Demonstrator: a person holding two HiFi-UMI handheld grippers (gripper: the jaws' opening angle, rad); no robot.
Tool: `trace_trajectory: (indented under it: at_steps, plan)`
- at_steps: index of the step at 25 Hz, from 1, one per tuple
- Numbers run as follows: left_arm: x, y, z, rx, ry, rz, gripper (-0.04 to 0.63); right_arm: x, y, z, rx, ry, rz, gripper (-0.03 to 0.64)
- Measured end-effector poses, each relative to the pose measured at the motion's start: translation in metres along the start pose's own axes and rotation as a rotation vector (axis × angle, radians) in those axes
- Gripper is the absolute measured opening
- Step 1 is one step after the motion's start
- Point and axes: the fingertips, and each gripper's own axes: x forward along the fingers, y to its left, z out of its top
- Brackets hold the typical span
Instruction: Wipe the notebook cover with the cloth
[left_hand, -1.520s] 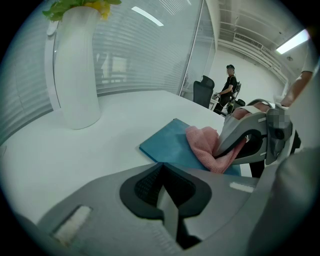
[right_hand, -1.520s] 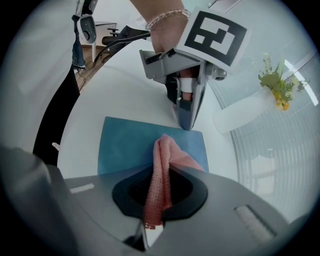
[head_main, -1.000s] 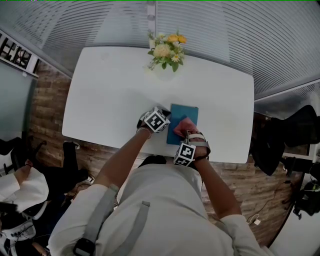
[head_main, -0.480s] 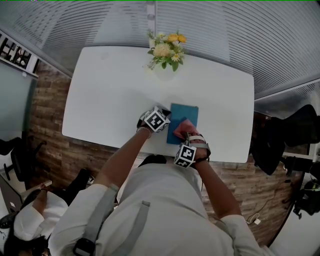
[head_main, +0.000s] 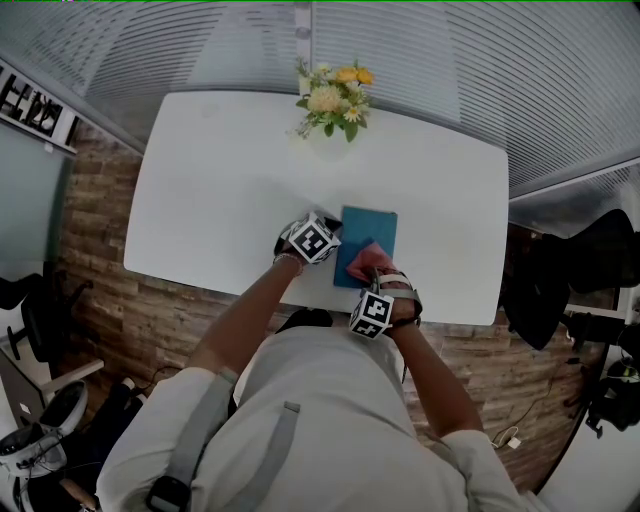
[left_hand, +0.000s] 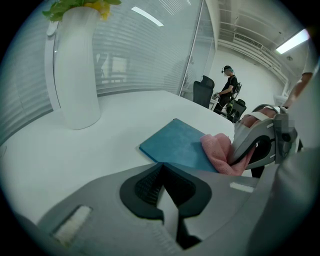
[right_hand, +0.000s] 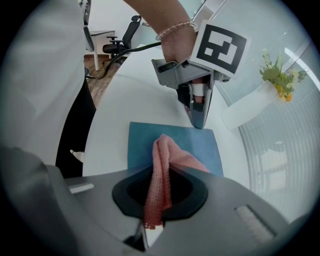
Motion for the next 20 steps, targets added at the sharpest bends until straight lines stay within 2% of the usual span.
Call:
trace_trajectory:
  at_steps: [20]
  plan:
    - [-0.004, -0.002, 0.002, 0.001, 0.005, 0.003, 0.003, -0.011, 0.017, -0.001, 0.017, -0.005, 0.076, 0.011]
